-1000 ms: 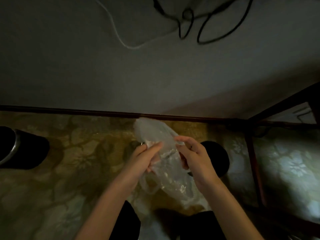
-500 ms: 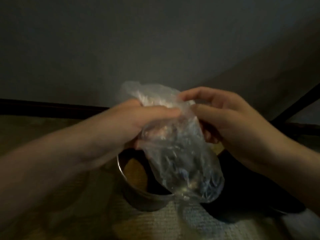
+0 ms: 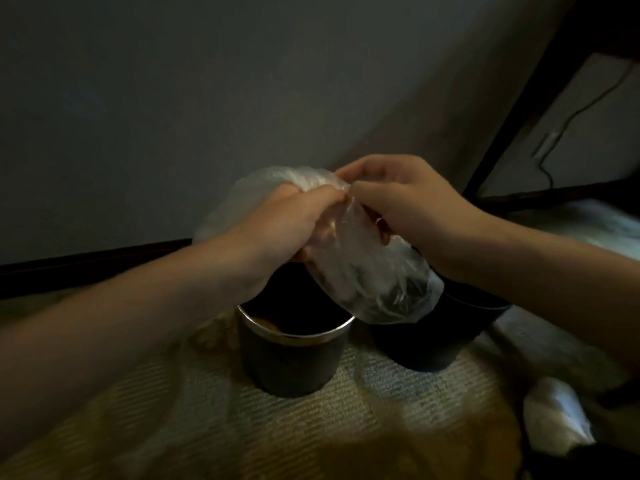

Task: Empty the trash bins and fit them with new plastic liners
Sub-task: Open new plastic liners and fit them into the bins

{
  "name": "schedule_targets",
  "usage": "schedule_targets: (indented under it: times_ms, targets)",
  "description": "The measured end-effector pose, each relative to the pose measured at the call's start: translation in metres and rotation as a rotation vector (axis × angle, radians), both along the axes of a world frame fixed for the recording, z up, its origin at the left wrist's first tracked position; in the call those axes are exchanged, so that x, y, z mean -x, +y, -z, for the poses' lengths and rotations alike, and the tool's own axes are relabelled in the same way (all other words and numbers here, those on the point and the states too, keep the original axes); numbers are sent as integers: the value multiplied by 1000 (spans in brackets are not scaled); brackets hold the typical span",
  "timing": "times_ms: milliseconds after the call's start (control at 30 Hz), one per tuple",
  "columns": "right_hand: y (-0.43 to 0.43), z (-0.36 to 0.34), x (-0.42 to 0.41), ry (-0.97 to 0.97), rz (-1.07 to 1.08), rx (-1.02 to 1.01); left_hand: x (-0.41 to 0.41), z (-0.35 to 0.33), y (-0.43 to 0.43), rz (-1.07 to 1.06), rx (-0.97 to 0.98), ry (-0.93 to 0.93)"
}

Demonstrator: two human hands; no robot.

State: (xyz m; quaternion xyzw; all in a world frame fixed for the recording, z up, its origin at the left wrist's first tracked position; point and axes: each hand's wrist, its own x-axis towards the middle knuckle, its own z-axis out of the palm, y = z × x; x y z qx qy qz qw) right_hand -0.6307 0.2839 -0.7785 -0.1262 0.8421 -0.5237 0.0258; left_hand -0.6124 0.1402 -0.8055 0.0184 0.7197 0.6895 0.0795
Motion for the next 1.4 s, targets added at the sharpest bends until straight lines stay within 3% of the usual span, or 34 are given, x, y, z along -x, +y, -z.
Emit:
schedule_targets:
  times_ms: [233,433,667,967,1167,1300,1400]
  targets:
    - [23,15,-118,241,19,151,-101,-1,25,107,-33,106]
    - [26,-29,-226,248,62,130,-212,-42,32,38,3,200]
    - [50,-49,-266,228,148,259,-264,-83,19,106,137,265]
    - [101,-38,-231,83,220,343,-237,-90,-16,169,173,290]
    - [89,-24,-155,78,218,305,-167,-76,-34,168,671,633]
    - [73,-25,-101,204,236,317,-110,-76,-52,-3,755,763]
    - [63,-31,-72,291,249,338,-77,-83,-61,-99,700,834]
